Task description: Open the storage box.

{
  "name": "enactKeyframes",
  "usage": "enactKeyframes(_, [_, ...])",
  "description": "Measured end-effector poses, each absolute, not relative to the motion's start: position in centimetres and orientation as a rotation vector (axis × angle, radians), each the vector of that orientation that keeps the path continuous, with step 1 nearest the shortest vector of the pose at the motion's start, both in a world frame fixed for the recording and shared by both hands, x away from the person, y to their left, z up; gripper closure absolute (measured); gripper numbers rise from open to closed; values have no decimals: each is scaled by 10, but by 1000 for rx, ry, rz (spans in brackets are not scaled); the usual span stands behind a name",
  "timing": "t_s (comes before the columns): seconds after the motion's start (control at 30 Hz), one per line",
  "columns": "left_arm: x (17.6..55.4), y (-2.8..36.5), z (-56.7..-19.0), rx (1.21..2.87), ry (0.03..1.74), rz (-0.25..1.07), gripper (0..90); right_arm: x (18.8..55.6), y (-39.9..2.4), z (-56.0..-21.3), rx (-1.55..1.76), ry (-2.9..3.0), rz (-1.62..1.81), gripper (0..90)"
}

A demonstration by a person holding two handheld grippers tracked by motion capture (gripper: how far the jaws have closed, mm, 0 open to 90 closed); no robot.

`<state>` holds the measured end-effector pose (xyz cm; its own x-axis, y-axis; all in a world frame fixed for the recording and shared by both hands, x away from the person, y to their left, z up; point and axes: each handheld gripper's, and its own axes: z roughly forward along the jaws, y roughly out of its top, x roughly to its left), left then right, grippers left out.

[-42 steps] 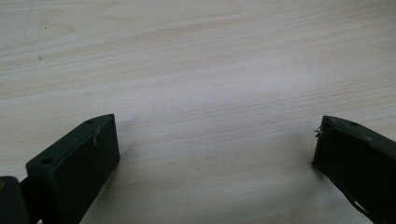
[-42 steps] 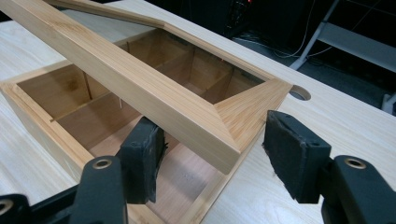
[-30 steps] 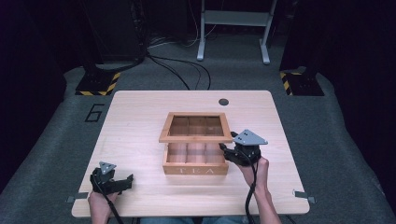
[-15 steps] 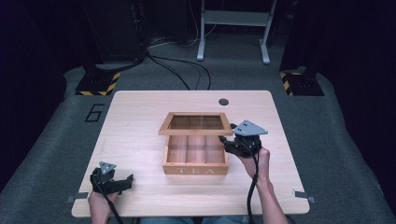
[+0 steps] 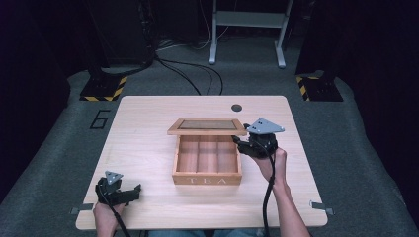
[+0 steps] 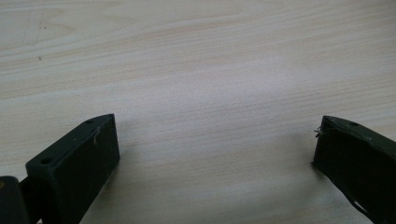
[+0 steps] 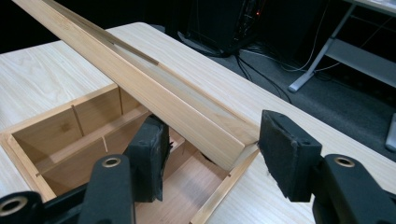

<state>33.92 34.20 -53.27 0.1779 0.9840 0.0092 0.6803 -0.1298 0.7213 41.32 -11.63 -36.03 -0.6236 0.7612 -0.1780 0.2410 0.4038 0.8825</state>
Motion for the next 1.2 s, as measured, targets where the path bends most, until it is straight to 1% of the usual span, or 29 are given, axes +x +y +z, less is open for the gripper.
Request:
enactKeyframes(0.2, [339, 342, -533, 1879, 1563, 677, 0, 421, -118, -354, 865, 2098, 1209, 431])
enactKeyframes(0.97, [340, 341, -533, 1858, 1571, 675, 0, 468, -117, -314, 917, 2148, 1221, 445])
enactKeyframes(1.2, [340, 341, -533, 1860, 1570, 676, 0, 479, -117, -308, 954, 2146, 1242, 446])
